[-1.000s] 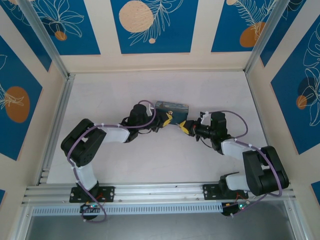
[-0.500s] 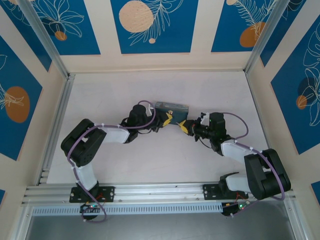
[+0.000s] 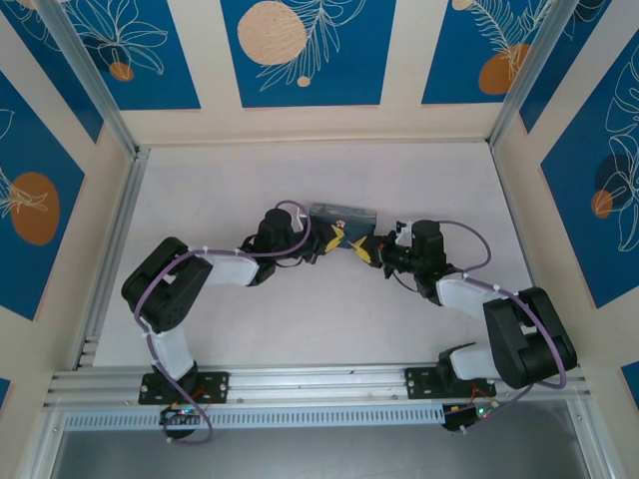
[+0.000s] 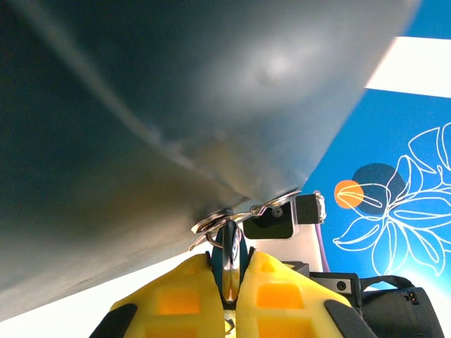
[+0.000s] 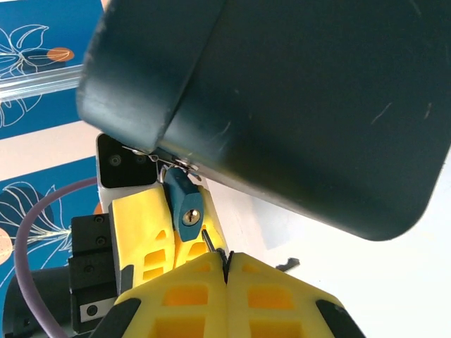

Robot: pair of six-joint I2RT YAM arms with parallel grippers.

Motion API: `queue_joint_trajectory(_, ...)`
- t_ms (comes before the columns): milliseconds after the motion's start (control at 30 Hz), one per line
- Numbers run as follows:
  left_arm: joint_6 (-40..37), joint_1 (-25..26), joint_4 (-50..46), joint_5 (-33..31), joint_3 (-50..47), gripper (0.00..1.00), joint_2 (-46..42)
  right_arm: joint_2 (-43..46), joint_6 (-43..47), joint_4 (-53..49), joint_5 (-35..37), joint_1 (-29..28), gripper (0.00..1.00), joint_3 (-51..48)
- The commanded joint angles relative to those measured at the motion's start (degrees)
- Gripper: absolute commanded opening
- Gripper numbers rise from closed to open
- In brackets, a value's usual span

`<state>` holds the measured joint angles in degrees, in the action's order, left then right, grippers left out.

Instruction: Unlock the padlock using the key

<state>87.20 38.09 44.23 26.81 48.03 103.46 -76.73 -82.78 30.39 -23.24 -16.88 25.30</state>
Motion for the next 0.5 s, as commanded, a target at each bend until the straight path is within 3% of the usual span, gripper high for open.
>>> queue_joint_trajectory(0,0.78,-0.08,3.85,1.01,-0.12,0.0,-0.25,-1.08,-0.54,0.46,0.7,-0.34,0.0,1.85)
queue_joint_trajectory(467,0.6,-0.08,3.81,1.07,-0.22,0.0,-0.19,-2.54,-0.45,0.72,0.83,-0.41,0.0,3.22)
